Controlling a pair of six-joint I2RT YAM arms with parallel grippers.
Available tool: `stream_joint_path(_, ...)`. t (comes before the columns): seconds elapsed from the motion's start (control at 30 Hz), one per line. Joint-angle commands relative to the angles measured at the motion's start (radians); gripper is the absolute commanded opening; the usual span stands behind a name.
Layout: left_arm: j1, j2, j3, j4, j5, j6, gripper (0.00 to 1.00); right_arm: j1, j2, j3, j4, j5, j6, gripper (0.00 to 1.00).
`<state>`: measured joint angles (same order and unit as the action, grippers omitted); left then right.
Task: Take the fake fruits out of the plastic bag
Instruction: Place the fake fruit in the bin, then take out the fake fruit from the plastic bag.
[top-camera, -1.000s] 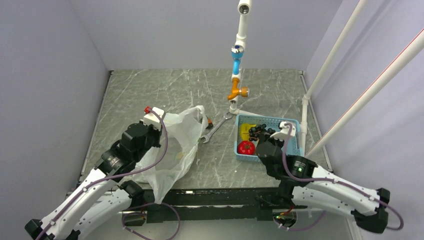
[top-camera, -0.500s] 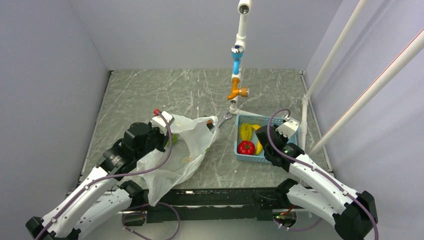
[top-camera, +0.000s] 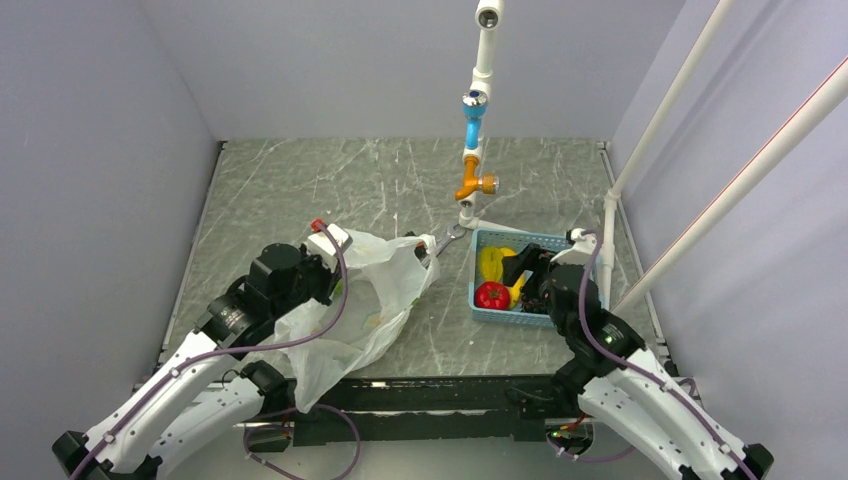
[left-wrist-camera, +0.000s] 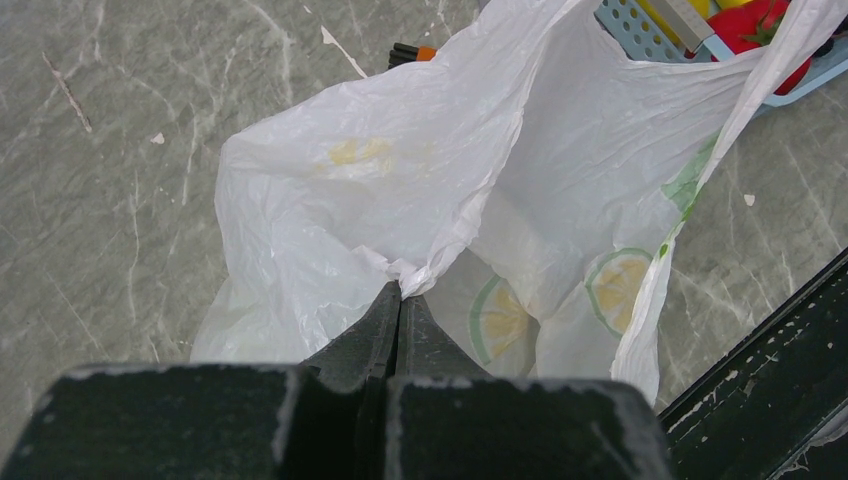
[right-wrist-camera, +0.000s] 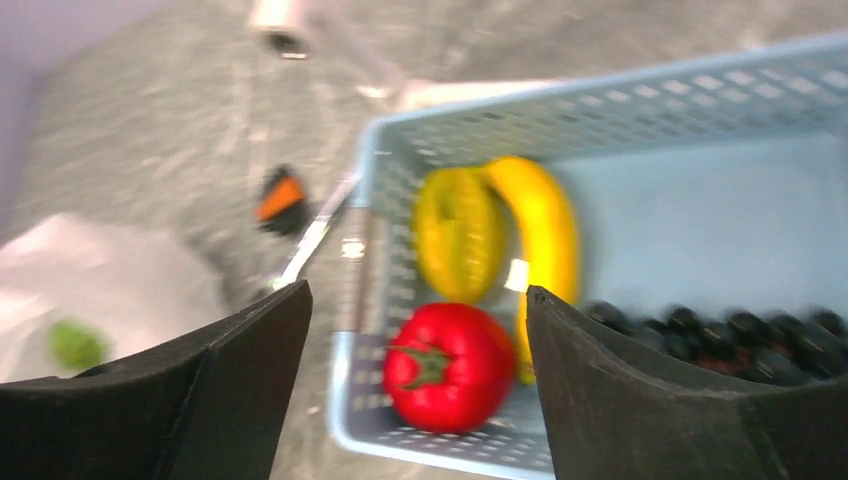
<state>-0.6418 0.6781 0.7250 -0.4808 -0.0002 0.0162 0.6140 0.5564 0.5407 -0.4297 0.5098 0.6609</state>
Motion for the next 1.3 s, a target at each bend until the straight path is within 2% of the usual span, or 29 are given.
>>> stream_joint_path(0.0,0.001,0.012,0.048,0.005,0.003,0.010,0.00,0.034,-0.149,-0.067,0.249,-0.305,-0.149,0.84)
stream_joint_path(0.17,0.001,0.018,0.049,0.007,0.002,0.012,0.00,0.042,-0.227,-0.145,0.453,-0.611,-0.161,0.88)
stream_joint_path(0.23,0.001,0.022,0.050,0.003,0.003,0.008,0.00,0.048,-0.198,-0.162,0.533,-0.738,-0.141,0.94)
stream_joint_path(0.4,0.001,0.029,0.051,0.002,0.002,0.010,0.00,0.144,-0.101,-0.165,0.668,-0.805,-0.112,0.95)
stream_joint_path(0.63,0.000,0.035,0.052,-0.001,-0.040,0.008,0.00,0.575,0.144,-0.056,0.770,-0.537,-0.233,0.92)
stream_joint_path(0.7,-0.001,0.032,0.052,-0.005,-0.042,0.004,0.00,0.655,0.245,-0.005,0.783,-0.455,-0.264,0.85)
stream_joint_path(0.77,-0.002,0.028,0.049,-0.002,-0.052,0.004,0.00,0.698,0.380,0.069,0.770,-0.447,-0.295,0.78)
stream_joint_path(0.83,-0.002,0.026,0.051,-0.002,-0.063,0.006,0.00,0.736,0.481,0.127,0.783,-0.424,-0.325,0.74)
stream_joint_path(0.93,-0.002,0.020,0.051,-0.005,-0.072,0.003,0.00,0.767,0.618,0.187,0.835,-0.323,-0.353,0.68)
stream_joint_path(1.07,-0.002,0.001,0.048,-0.001,-0.123,-0.028,0.00,0.773,0.806,0.296,0.841,-0.158,-0.402,0.67)
stream_joint_path(1.13,-0.003,-0.011,0.048,-0.004,-0.137,-0.028,0.00,0.774,0.875,0.295,0.934,-0.095,-0.425,0.68)
stream_joint_path(1.2,-0.003,-0.027,0.042,0.001,-0.143,-0.028,0.00,0.773,0.939,0.266,1.083,-0.062,-0.454,0.74)
stream_joint_path(1.27,-0.004,-0.045,0.037,0.008,-0.145,-0.028,0.00,0.774,1.002,0.285,1.149,-0.016,-0.475,0.78)
